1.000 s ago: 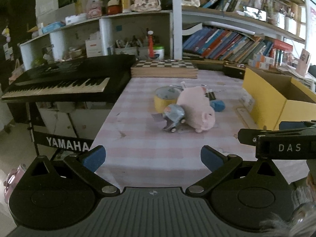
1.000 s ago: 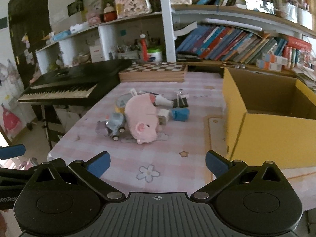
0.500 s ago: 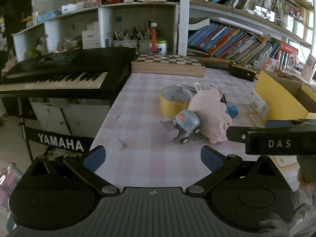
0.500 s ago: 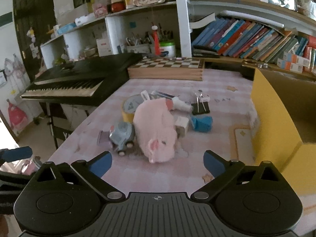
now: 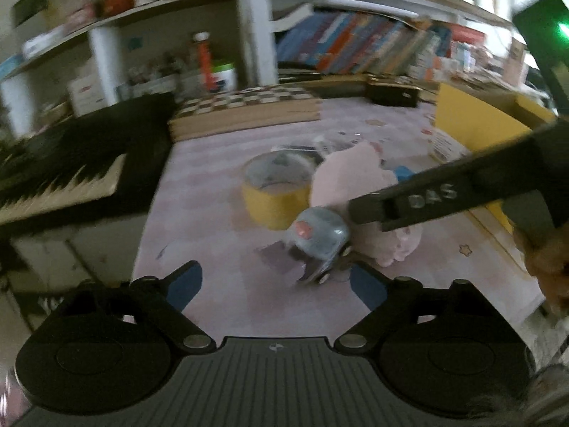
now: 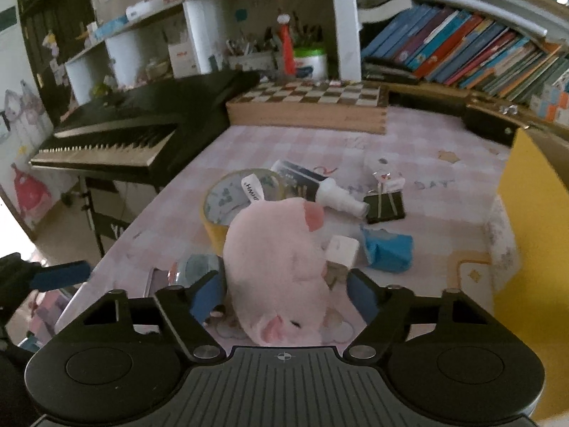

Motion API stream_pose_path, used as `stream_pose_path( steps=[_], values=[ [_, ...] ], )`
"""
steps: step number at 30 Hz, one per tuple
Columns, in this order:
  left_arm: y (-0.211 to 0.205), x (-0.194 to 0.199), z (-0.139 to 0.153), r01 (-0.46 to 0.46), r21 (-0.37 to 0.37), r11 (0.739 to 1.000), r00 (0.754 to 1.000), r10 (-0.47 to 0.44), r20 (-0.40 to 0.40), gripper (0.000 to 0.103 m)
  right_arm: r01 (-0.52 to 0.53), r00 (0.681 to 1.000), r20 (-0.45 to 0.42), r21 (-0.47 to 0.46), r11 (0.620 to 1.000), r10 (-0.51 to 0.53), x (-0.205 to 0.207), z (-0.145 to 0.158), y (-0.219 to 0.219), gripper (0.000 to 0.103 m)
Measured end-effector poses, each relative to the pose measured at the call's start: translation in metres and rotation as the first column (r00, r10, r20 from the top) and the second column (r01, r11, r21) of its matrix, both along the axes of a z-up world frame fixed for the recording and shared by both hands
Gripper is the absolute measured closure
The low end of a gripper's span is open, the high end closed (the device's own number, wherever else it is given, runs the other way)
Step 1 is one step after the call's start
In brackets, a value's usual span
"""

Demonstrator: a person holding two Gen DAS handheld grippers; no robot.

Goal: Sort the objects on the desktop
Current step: 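Grasp the pink plush pig with the right tool while the left tool grasps the grey toy car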

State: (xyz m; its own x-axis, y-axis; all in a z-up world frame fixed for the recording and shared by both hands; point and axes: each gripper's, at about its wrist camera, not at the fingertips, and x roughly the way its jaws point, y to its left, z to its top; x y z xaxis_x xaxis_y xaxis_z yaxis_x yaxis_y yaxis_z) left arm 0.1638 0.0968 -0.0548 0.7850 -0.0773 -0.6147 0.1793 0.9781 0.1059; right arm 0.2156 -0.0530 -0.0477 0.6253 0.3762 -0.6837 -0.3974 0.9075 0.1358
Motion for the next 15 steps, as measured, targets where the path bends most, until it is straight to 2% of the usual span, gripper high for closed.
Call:
stream_pose_path(
  steps=[3,6,11,15],
  values=[
    [-0.007,0.013,-0.006,0.072,0.025,0.997,0.997,-0.072,-0.003,0.022,-0.004,1.000,-0.031,0.011,1.000,0.004,0.009,-0.001,0.002,0.029],
    [-0.013,0.028,-0.014,0.111,0.068,0.991,0.994,-0.110,-0.024,0.038,-0.009,0.999,-0.054,0.019,1.000,0.010,0.015,-0.002,0.002,0.029],
    [-0.020,0.044,-0.021,0.182,0.101,0.978,0.983,-0.179,-0.039,0.043,-0.028,0.996,-0.080,0.022,0.999,0.029,0.020,-0.002,0.002,0.029],
    [-0.031,0.051,-0.028,0.250,0.170,0.953,0.968,-0.247,-0.038,0.052,-0.042,0.994,-0.099,0.016,0.999,0.044,0.025,-0.002,0.006,0.029]
  ],
)
